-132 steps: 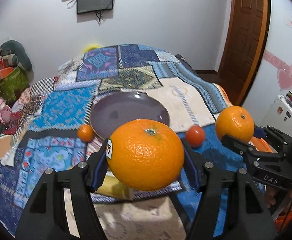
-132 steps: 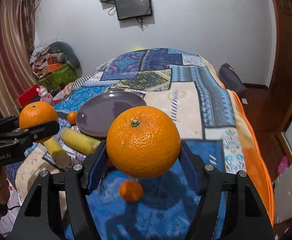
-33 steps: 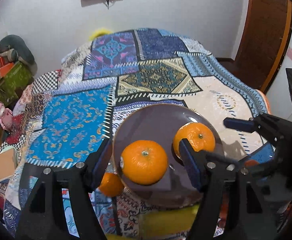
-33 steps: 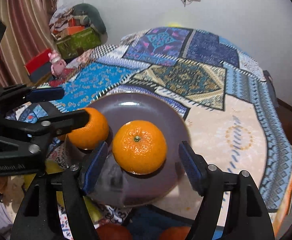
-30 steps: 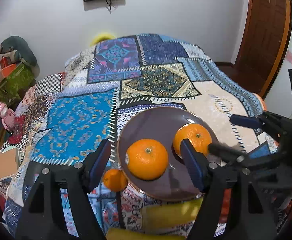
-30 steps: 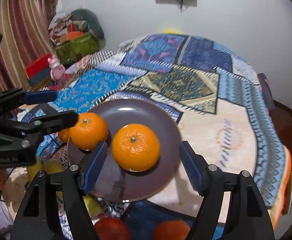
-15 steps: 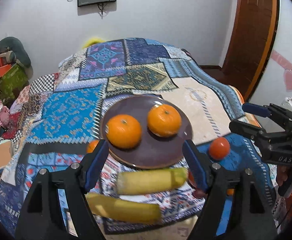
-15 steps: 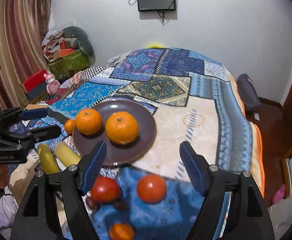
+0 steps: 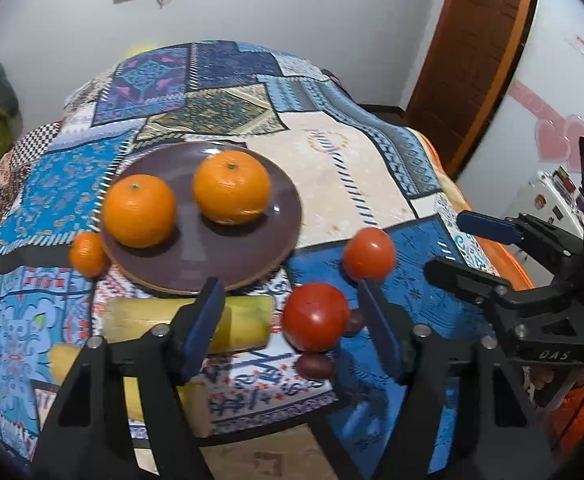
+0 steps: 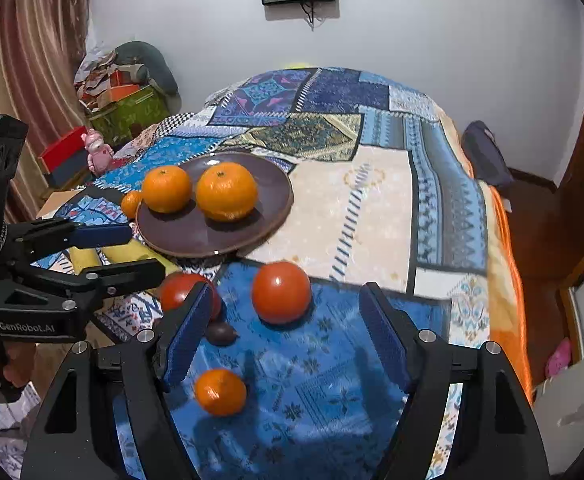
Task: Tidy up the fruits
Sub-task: 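Grasp a red tomato with the left gripper while the right gripper grasps another tomato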
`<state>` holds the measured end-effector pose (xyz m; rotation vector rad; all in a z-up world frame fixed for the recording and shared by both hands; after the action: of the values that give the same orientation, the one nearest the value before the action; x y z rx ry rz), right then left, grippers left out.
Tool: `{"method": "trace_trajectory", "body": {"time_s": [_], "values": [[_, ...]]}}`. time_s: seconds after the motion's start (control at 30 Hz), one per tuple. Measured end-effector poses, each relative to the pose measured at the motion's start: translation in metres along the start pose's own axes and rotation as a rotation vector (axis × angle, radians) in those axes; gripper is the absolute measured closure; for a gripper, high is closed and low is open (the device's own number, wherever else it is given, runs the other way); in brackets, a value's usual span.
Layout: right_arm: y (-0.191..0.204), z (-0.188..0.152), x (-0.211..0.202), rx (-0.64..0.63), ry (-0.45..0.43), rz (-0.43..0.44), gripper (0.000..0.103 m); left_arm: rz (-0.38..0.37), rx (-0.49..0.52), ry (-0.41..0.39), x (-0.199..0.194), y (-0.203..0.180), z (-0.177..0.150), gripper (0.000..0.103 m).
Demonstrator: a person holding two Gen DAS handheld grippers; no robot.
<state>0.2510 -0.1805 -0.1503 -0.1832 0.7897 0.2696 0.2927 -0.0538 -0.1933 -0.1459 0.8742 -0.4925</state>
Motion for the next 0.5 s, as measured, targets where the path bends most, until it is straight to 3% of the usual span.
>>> {"method": "trace_trajectory", "body": {"time_s": [0.17,0.5], "values": [[-0.003,-0.008,0.006,0.020,0.022,0.014,0.037,-0.017,0.006,0.038,0.020,-0.007,-0.005,0.048],[-0.005,-0.019,0.020,0.049,0.064,0.045,0.049,-0.039,-0.007,0.084,0.045,-0.008,-0.008,0.049]]}}
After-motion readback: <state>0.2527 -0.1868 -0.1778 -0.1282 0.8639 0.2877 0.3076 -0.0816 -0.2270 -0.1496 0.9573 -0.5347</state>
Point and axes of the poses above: each gripper's, at about its wrist camera, not at the fingertips, and x roughly the way its jaws point, y to its left, z to its top, the point moved 7 cm from there along x, roughly the way its jaws point, and after that the axes turned 13 degrees about -z, right-handed, at the moved point
